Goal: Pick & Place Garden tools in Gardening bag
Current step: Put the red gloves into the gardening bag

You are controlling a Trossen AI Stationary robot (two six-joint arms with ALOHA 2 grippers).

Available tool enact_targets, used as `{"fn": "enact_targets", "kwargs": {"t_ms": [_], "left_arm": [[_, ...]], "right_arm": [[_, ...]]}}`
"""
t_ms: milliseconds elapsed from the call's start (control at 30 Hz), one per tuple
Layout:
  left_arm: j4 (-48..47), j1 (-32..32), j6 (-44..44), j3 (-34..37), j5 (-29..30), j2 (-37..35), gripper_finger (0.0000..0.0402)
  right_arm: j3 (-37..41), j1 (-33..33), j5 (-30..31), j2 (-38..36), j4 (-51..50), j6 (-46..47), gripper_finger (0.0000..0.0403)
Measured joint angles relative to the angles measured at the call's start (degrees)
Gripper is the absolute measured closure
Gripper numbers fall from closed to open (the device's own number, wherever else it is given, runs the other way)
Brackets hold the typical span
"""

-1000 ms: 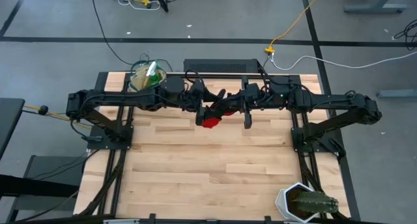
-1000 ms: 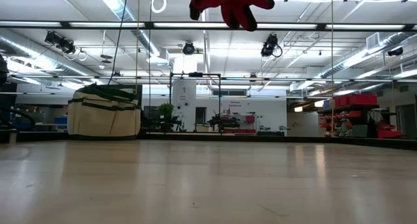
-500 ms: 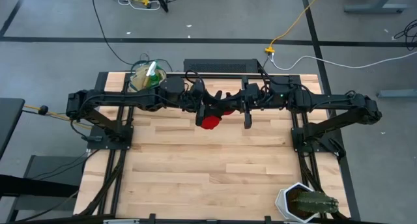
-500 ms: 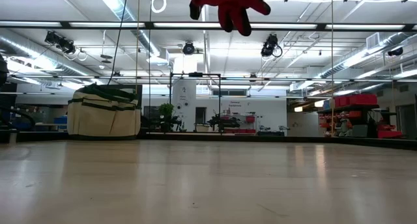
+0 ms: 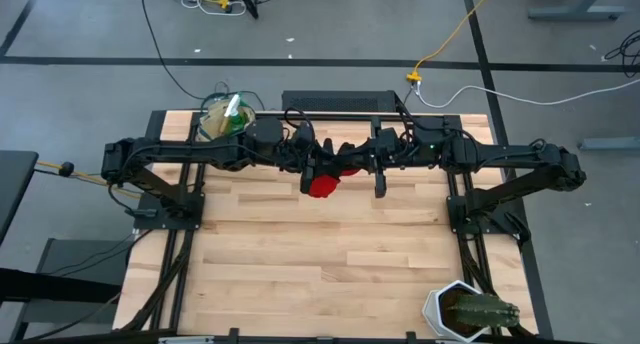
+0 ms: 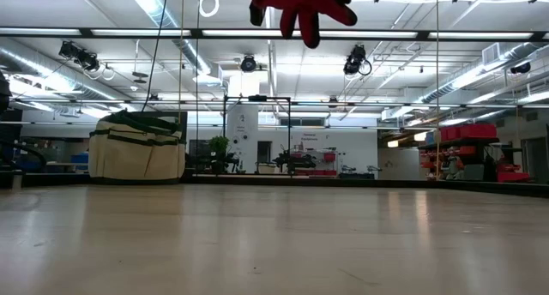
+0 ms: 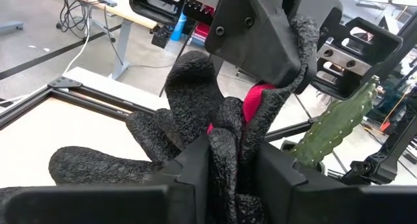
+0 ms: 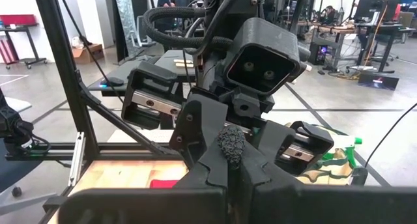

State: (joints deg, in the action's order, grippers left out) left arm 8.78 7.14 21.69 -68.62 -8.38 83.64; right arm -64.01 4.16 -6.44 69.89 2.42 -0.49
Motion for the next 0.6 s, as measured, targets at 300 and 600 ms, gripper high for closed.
{"fn": "enact_targets", "kwargs": {"t_ms": [300, 600], "left_arm": [[0.04, 0.00, -0.02, 0.00, -0.02, 0.00, 0.0335], [0.04, 0.00, -0.04, 0.00, -0.02, 0.00, 0.0355]], "right_arm": [[0.00, 0.00, 0.02, 0.00, -0.01, 0.00, 0.0401], [0.00, 0.00, 0.02, 0.00, -0.02, 0.00, 0.0401]]}}
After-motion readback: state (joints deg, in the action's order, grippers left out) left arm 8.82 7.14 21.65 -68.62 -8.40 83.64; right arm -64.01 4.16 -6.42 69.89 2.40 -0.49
